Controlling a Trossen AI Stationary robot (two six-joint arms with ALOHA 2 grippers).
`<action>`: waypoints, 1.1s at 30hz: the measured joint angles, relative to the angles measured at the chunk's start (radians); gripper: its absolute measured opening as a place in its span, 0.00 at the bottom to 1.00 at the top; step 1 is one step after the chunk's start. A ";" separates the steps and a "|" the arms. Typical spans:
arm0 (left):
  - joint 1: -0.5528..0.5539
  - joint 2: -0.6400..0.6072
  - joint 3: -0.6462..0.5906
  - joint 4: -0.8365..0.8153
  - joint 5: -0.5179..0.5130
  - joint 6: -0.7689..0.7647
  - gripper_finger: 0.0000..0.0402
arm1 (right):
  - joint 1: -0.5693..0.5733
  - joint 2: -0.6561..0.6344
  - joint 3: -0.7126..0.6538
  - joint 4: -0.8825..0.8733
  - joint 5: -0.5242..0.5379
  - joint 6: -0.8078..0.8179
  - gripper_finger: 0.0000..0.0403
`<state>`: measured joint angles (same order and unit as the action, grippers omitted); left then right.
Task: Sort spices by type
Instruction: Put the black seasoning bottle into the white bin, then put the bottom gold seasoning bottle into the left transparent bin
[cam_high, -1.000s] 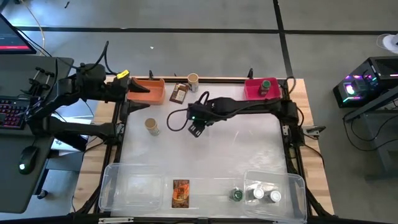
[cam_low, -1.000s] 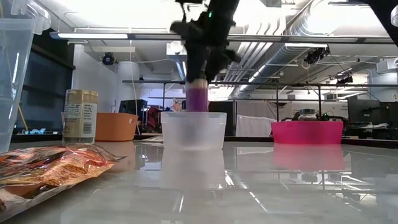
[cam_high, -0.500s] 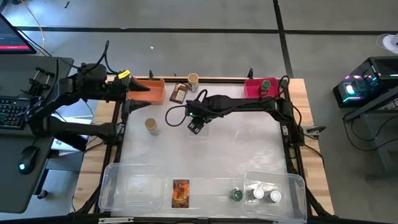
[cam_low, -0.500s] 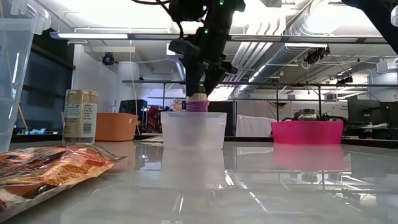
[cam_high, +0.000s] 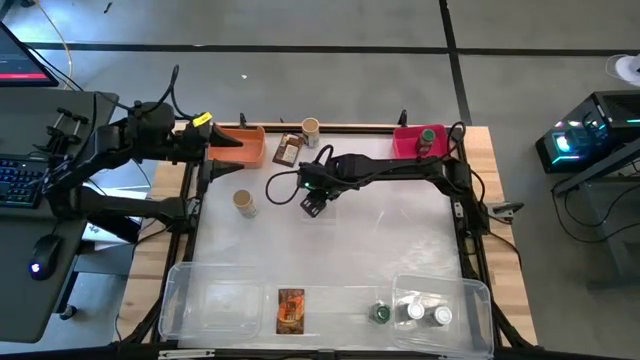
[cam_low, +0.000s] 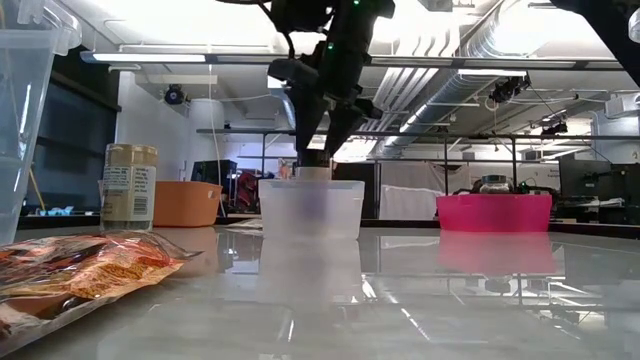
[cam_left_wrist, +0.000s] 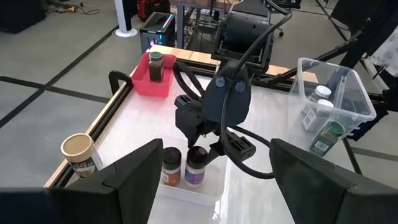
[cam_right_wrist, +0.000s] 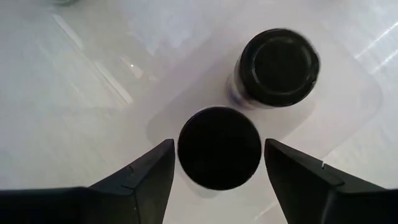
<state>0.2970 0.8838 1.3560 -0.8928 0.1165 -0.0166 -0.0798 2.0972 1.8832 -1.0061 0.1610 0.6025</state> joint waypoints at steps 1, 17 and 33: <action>0.000 0.001 0.000 0.000 0.000 0.000 0.70 | 0.000 0.000 0.000 0.000 -0.011 0.000 0.61; 0.000 0.076 0.000 -0.050 -0.051 -0.190 0.70 | -0.070 -0.279 0.001 -0.034 0.000 -0.028 0.62; -0.008 0.327 -0.002 -0.527 -0.315 -0.507 0.70 | -0.077 -0.340 0.001 -0.280 -0.002 -0.088 0.62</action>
<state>0.2889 1.2107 1.3544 -1.4194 -0.1987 -0.5235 -0.1565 1.7571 1.8839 -1.2860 0.1593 0.5147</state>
